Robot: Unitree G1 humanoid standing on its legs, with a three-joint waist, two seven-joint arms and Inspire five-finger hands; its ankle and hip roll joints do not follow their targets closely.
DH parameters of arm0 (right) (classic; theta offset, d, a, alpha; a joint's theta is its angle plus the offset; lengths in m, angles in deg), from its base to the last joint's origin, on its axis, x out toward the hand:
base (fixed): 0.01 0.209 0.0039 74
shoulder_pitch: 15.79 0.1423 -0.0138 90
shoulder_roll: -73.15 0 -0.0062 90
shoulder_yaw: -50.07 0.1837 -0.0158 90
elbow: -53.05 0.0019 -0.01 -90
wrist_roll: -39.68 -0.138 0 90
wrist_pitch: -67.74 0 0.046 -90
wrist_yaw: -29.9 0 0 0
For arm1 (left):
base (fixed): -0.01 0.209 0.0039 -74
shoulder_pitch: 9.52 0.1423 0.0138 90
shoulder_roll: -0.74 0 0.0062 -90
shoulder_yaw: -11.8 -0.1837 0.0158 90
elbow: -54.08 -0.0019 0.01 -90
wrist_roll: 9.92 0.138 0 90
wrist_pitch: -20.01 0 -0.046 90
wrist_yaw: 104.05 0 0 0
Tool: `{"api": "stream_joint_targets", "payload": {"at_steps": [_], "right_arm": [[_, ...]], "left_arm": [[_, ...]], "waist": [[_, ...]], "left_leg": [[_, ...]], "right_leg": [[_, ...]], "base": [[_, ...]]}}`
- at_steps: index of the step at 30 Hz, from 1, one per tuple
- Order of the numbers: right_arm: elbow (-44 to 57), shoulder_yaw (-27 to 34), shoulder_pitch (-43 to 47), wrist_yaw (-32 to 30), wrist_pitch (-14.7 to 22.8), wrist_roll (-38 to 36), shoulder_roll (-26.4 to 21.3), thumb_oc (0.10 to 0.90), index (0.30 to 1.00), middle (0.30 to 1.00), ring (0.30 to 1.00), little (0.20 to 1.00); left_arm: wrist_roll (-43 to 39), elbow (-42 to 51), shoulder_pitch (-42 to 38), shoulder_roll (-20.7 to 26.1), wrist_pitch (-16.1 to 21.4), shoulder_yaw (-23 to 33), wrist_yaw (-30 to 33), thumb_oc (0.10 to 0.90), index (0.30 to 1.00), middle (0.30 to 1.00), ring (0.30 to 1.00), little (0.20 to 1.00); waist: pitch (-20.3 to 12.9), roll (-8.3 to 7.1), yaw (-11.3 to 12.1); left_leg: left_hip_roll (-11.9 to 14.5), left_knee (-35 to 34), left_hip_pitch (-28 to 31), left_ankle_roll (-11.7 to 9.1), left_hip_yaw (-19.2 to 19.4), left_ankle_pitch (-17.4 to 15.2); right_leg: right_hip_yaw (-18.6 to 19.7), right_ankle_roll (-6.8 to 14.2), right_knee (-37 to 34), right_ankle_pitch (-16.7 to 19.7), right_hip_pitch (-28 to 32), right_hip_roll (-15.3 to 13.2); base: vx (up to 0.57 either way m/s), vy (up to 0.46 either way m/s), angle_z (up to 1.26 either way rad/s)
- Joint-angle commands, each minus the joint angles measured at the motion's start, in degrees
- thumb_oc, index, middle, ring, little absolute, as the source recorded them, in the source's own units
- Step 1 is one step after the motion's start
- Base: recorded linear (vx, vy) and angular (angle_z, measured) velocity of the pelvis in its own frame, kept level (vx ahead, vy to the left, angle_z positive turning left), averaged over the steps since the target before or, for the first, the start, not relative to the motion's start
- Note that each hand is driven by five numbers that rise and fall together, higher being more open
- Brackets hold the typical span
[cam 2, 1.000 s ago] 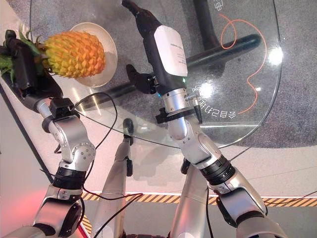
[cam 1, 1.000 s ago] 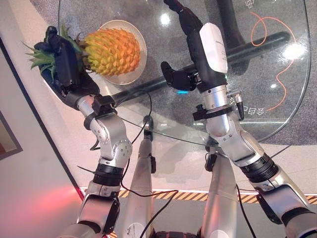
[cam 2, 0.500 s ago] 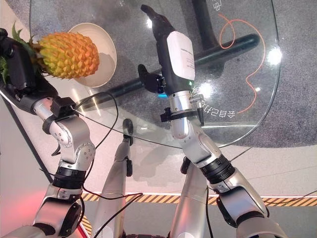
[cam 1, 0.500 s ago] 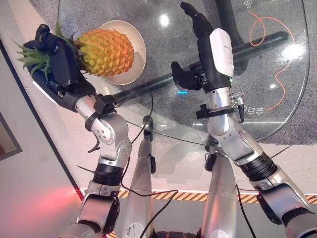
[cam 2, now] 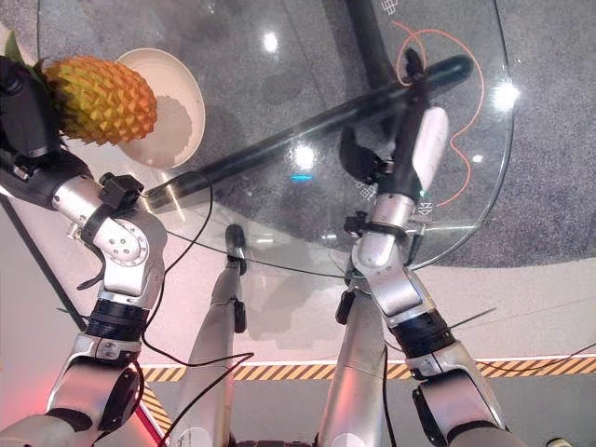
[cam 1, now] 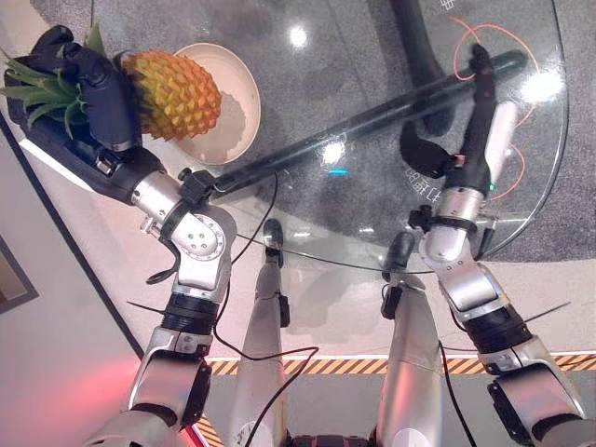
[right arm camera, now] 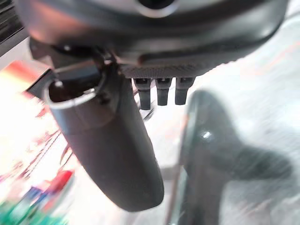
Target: Pick up the fruit to the plate
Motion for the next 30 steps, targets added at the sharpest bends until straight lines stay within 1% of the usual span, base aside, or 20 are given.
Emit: {"api": "stream_joint_targets", "payload": {"at_steps": [1,4,5,7,10,12,13,15,16,17,18,19,21,23,24,25,27,29,30], "right_arm": [[3.26,4.31,2.21,-7.95,4.06,1.71,-1.82,0.800,0.900,0.900,0.900,0.900],[0.30,7.00,0.91,-11.85,2.43,0.70,-3.92,0.800,0.900,0.900,0.900,0.900],[-0.58,7.59,0.88,-12.28,2.70,0.12,-4.28,0.800,0.900,0.900,0.900,0.900],[-4.43,9.32,-0.39,-14.69,2.58,-1.76,-5.56,0.800,0.900,0.900,0.900,0.900],[-10.67,10.81,-1.25,-17.21,4.20,-6.19,-6.97,0.800,0.900,0.900,0.900,0.900],[-13.90,11.01,-1.47,-18.37,5.45,-8.92,-7.54,0.800,0.900,0.900,0.900,0.900],[-16.88,10.82,-1.64,-19.54,6.00,-11.41,-7.63,0.800,0.900,0.900,0.900,0.900],[-19.04,10.82,-1.26,-20.06,6.24,-13.78,-7.62,0.800,0.900,0.900,0.900,0.900],[-21.30,10.58,-1.35,-20.42,6.59,-16.50,-7.50,0.800,0.900,0.900,0.900,0.900],[-24.47,10.33,-0.76,-20.66,7.70,-19.78,-7.41,0.800,0.900,0.900,0.900,0.900],[-25.19,10.15,-0.77,-20.70,7.84,-20.73,-7.31,0.800,0.900,0.900,0.900,0.900],[-28.42,9.94,-0.45,-20.12,8.96,-23.93,-7.19,0.800,0.900,0.900,0.900,0.900],[-31.49,9.68,0.76,-19.50,9.17,-26.71,-7.32,0.800,0.900,0.900,0.900,0.900],[-37.07,9.52,1.36,-17.48,10.09,-30.66,-7.47,0.800,0.900,0.900,0.900,0.900],[-38.06,9.56,1.67,-16.93,10.23,-31.52,-7.52,0.800,0.900,0.900,0.900,0.900],[-41.73,9.86,1.84,-15.14,11.11,-33.70,-7.43,0.800,0.900,0.900,0.900,0.900],[-44.20,10.11,2.58,-13.35,11.43,-35.34,-7.52,0.800,0.900,0.900,0.900,0.900],[-51.48,10.20,2.83,-6.80,11.57,-38.71,-7.35,0.800,0.900,0.900,0.900,0.900],[-53.67,10.03,3.22,-4.50,11.16,-39.93,-7.50,0.800,0.900,0.900,0.900,0.900]], "left_arm": [[7.57,2.40,-6.45,5.75,6.74,4.06,1.77,0.100,0.300,0.300,0.300,0.200],[7.42,0.45,-6.53,7.27,6.75,4.78,1.52,0.100,0.300,0.300,0.300,0.200],[7.63,-0.07,-6.88,7.59,6.72,4.98,1.62,0.100,0.300,0.300,0.300,0.200],[8.66,-2.58,-7.28,8.89,6.84,5.12,2.32,0.100,0.300,0.300,0.300,0.200],[7.87,-5.89,-8.62,10.79,7.41,5.02,2.26,0.100,0.300,0.300,0.300,0.200],[7.78,-7.83,-9.52,11.70,7.70,4.67,2.51,0.100,0.300,0.300,0.300,0.200],[7.57,-9.74,-10.62,12.58,7.83,3.96,2.99,0.100,0.300,0.300,0.300,0.200],[7.19,-11.08,-11.81,13.36,7.82,3.56,2.96,0.100,0.300,0.300,0.300,0.200],[6.83,-12.09,-12.67,14.00,7.24,3.02,2.92,0.100,0.300,0.300,0.300,0.200],[6.23,-13.38,-14.32,14.87,6.66,2.30,2.80,0.100,0.300,0.300,0.300,0.200],[6.07,-13.78,-14.47,15.03,6.52,2.05,2.73,0.100,0.300,0.300,0.300,0.200],[5.63,-15.23,-15.64,15.84,6.06,1.20,2.85,0.100,0.300,0.300,0.300,0.200],[4.98,-16.92,-17.51,16.69,5.60,0.23,2.88,0.100,0.300,0.300,0.300,0.200],[3.87,-19.55,-19.38,17.97,5.03,-1.23,3.08,0.100,0.300,0.300,0.300,0.200],[3.58,-20.08,-19.85,18.19,4.94,-1.45,2.90,0.100,0.300,0.300,0.300,0.200],[3.16,-21.67,-20.49,18.60,5.03,-2.05,2.99,0.100,0.300,0.300,0.300,0.200],[2.59,-22.79,-21.56,19.00,5.03,-2.51,2.75,0.100,0.300,0.300,0.300,0.200],[1.55,-25.60,-23.08,19.67,4.44,-3.94,2.07,0.100,0.300,0.300,0.300,0.200],[0.81,-26.30,-23.77,19.94,4.13,-4.48,1.68,0.100,0.300,0.300,0.300,0.200]], "waist": [[-1.29,-2.11,0.05],[-1.29,-2.53,-0.37],[-1.29,-2.59,-0.45],[-1.29,-2.94,-0.83],[-1.29,-3.34,-1.02],[-1.29,-3.52,-1.10],[-1.29,-3.60,-1.20],[-1.29,-3.66,-1.18],[-1.29,-3.77,-1.15],[-1.29,-3.88,-1.09],[-1.29,-3.92,-1.07],[-1.29,-4.01,-1.06],[-1.29,-4.09,-1.06],[-1.29,-4.12,-1.06],[-1.29,-4.14,-1.02],[-1.29,-4.15,-1.01],[-1.29,-4.18,-0.98],[-1.29,-4.06,-0.97],[-1.29,-4.01,-0.87]], "left_leg": [[-0.44,2.50,1.77,1.88,1.05,-4.71],[-0.10,2.77,1.98,1.78,1.19,-4.99],[-0.05,2.71,1.56,1.82,1.23,-4.50],[0.28,3.16,2.12,1.57,1.38,-5.24],[0.63,3.04,2.28,1.40,1.56,-5.34],[0.83,3.12,2.24,1.30,1.62,-5.36],[0.97,3.27,2.16,1.21,1.62,-5.40],[1.01,3.10,1.66,1.26,1.66,-4.81],[1.11,3.22,2.11,1.15,1.65,-5.34],[1.14,3.17,1.59,1.17,1.67,-4.85],[1.18,3.29,1.98,1.09,1.65,-5.33],[1.29,3.47,1.91,1.00,1.62,-5.41],[1.38,3.59,1.15,0.96,1.57,-4.87],[1.52,3.87,1.47,0.83,1.55,-5.40],[1.55,3.87,1.34,0.81,1.51,-5.34],[1.61,4.09,1.37,0.81,1.47,-5.44],[1.65,4.09,0.78,0.89,1.48,-4.92],[1.72,4.55,1.22,0.84,1.42,-5.58],[1.72,4.61,1.10,0.86,1.34,-5.52]], "right_leg": [[0.63,-1.24,-11.86,8.46,6.17,6.25],[0.80,-1.13,-11.54,8.39,6.27,6.43],[0.86,-1.19,-11.72,8.92,5.92,6.50],[0.95,-1.13,-11.32,8.18,6.54,6.67],[0.79,-1.17,-11.51,8.09,6.86,6.91],[0.78,-1.24,-11.43,7.99,6.86,7.07],[0.81,-1.31,-11.36,7.89,6.85,7.16],[0.74,-1.46,-11.64,8.41,6.48,7.24],[0.65,-1.47,-11.47,7.82,6.99,7.27],[0.49,-1.65,-11.75,8.28,6.65,7.33],[0.46,-1.61,-11.60,7.78,7.04,7.35],[0.36,-1.72,-11.56,7.62,7.12,7.40],[0.33,-1.90,-11.72,8.11,6.52,7.47],[0.28,-2.01,-11.54,7.43,6.97,7.58],[0.27,-2.03,-11.61,7.49,6.90,7.61],[0.26,-2.09,-11.42,7.33,6.96,7.71],[0.27,-2.21,-11.55,7.83,6.45,7.82],[0.32,-2.28,-11.20,7.14,6.90,7.95],[0.33,-2.32,-11.19,7.22,6.79,7.96]], "base": [[-0.01,0.024,-0.12],[-0.01,0.023,-0.09],[0.00,0.000,0.00],[0.01,0.019,-0.04],[-0.01,-0.002,-0.05],[0.00,-0.009,-0.05],[0.00,-0.011,-0.04],[-0.01,-0.013,-0.05],[-0.03,-0.035,-0.07],[0.00,-0.042,-0.06],[-0.02,-0.045,-0.05],[0.01,-0.029,-0.03],[0.00,0.000,0.00],[0.00,0.000,0.00],[0.00,0.000,0.00],[0.00,0.000,0.00],[0.00,0.000,0.00],[0.00,0.000,0.00],[0.00,0.000,0.00]]}}
